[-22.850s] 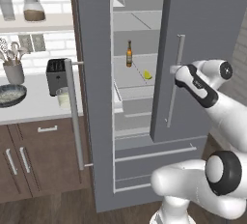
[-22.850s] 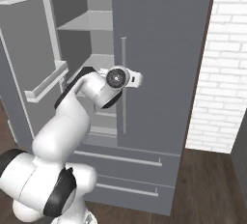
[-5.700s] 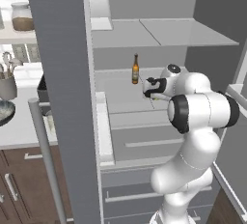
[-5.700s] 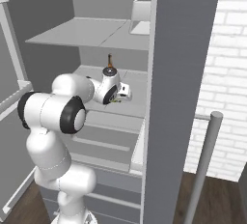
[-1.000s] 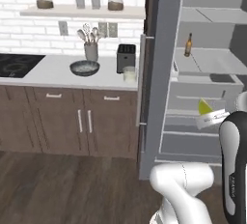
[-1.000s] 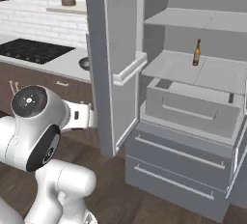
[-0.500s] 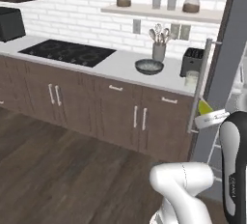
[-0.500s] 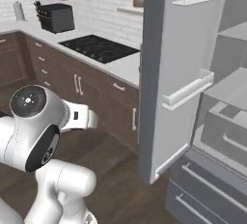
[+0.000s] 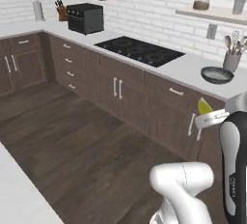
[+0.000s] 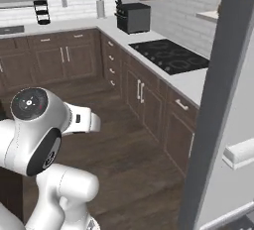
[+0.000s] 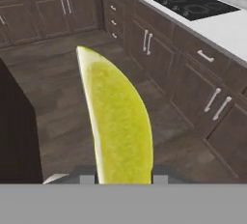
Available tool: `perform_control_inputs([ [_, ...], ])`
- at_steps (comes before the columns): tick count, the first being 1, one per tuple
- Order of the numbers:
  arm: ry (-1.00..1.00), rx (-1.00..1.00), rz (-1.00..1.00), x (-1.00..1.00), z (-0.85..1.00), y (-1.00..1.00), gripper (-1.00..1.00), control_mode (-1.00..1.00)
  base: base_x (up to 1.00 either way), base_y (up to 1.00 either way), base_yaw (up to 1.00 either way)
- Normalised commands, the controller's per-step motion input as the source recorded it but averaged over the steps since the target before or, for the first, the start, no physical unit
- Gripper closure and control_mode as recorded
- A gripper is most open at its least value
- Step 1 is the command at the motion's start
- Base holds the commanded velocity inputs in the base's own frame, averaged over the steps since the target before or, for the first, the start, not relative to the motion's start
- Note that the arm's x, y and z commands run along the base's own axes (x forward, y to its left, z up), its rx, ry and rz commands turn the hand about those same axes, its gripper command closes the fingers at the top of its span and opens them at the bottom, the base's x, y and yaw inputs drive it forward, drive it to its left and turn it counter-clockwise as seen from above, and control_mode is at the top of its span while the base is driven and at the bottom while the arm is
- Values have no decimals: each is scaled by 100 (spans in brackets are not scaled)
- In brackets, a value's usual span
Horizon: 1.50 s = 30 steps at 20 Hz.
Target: Grab a lemon wedge from the fridge and one ice cube from the ice bowl, and put them in the glass of lemonade.
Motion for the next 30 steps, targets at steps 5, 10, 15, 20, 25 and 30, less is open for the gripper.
perform_control_inputs([
  [5,0,0,0,0,0,0,100,100,64,23,18],
  [10,0,0,0,0,0,0,100,100,79,0,-4],
  [15,0,0,0,0,0,0,100,100,99,0,-12],
  [20,0,0,0,0,0,0,100,100,100,7,-23],
  [25,0,0,0,0,0,0,100,100,73,1,-32],
  [30,0,0,0,0,0,0,100,100,52,0,-36],
])
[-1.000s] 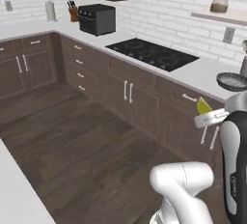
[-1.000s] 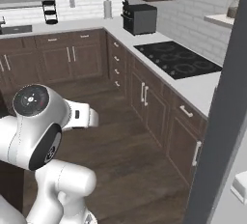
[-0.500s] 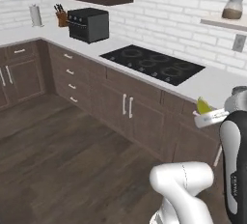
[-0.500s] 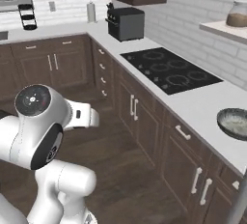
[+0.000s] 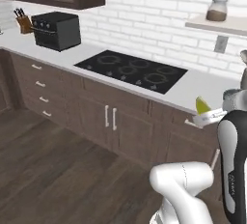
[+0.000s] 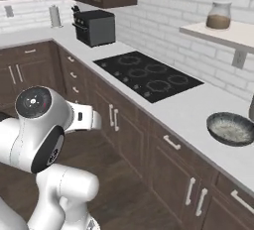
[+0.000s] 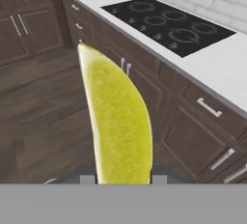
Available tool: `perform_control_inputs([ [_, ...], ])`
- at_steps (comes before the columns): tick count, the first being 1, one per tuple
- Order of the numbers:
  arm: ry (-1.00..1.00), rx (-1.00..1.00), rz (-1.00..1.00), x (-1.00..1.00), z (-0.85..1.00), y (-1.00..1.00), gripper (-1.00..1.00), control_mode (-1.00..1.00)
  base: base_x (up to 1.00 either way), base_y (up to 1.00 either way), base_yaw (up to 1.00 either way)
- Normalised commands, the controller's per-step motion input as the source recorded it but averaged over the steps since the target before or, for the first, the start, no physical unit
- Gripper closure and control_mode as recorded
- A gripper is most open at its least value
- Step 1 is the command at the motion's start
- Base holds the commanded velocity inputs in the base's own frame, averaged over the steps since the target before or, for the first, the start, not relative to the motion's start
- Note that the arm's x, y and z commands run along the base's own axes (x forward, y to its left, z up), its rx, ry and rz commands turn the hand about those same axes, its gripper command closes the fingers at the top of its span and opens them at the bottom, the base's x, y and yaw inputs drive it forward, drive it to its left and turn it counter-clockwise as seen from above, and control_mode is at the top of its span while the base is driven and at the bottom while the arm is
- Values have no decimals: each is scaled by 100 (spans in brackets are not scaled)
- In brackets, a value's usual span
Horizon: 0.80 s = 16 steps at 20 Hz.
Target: Grab a lemon wedge from the fridge and one ice cube from the ice bowl, and put them in the glass of lemonade.
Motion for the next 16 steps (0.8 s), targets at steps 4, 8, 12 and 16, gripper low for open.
perform_control_inputs([
  [4,0,0,0,0,0,0,100,100,41,0,-38],
  [8,0,0,0,0,0,0,100,100,34,0,-41],
  [12,0,0,0,0,0,0,100,100,29,0,-47],
  [16,0,0,0,0,0,0,100,100,41,0,-55],
])
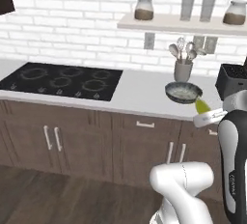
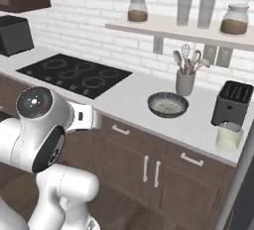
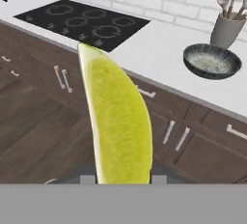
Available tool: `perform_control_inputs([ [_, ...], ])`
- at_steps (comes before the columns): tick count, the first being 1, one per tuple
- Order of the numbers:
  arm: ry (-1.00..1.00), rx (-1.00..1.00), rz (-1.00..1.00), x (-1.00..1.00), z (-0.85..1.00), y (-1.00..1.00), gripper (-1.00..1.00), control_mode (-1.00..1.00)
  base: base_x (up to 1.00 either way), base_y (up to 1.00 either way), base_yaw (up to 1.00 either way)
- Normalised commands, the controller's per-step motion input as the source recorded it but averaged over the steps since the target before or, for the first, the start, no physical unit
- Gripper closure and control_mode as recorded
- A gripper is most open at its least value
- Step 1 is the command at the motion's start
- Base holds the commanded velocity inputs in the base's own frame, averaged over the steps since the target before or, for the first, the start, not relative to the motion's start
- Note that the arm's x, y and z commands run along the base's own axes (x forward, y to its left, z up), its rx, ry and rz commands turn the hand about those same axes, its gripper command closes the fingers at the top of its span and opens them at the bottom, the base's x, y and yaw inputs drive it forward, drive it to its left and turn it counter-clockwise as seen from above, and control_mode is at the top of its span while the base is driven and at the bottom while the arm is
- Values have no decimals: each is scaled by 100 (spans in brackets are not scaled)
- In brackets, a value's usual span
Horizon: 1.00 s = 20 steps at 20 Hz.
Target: Grab a lemon wedge from the fridge and one ice cube from the ice bowl, and put them in the glass of lemonade.
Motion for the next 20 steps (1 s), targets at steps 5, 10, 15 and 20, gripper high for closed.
perform_control_inputs([
  [5,0,0,0,0,0,0,100,100,51,0,-58],
  [10,0,0,0,0,0,0,100,100,54,3,-58],
  [15,0,0,0,0,0,0,100,100,51,13,-54],
  [20,0,0,0,0,0,0,100,100,45,32,-50],
])
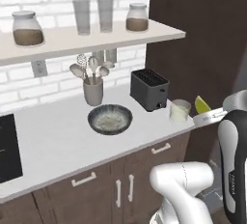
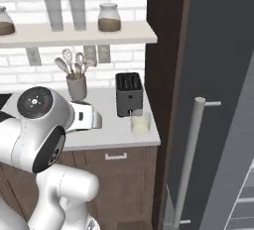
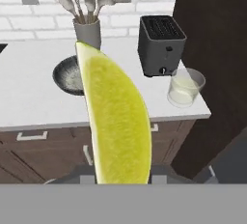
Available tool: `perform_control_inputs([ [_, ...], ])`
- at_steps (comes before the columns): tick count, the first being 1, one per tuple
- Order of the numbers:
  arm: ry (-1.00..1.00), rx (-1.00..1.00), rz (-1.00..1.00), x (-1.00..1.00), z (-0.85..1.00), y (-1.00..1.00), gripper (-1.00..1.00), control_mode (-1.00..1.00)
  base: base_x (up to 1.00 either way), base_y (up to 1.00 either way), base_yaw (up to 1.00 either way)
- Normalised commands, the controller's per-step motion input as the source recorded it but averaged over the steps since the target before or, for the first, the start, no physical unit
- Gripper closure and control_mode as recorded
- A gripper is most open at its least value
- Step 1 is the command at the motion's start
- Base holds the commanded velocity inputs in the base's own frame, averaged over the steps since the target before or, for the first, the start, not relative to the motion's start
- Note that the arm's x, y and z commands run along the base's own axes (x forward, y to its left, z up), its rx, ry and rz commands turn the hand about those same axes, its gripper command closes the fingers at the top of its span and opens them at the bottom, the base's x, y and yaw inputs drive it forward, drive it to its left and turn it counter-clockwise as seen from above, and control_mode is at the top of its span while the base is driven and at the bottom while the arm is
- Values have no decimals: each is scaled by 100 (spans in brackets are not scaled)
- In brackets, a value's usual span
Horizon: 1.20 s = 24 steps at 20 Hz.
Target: Grab a lemon wedge from the fridge and one ice cube from the ice bowl, and put them in the glass of lemonade.
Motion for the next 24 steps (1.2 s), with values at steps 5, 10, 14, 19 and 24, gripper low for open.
perform_control_inputs([
  [5,0,0,0,0,0,0,100,100,48,53,-42],
  [10,0,0,0,0,0,0,100,100,47,74,-33],
  [14,0,0,0,0,0,0,100,100,42,71,-25],
  [19,0,0,0,0,0,0,100,100,31,17,-10],
  [24,0,0,0,0,0,0,100,100,32,0,0],
])
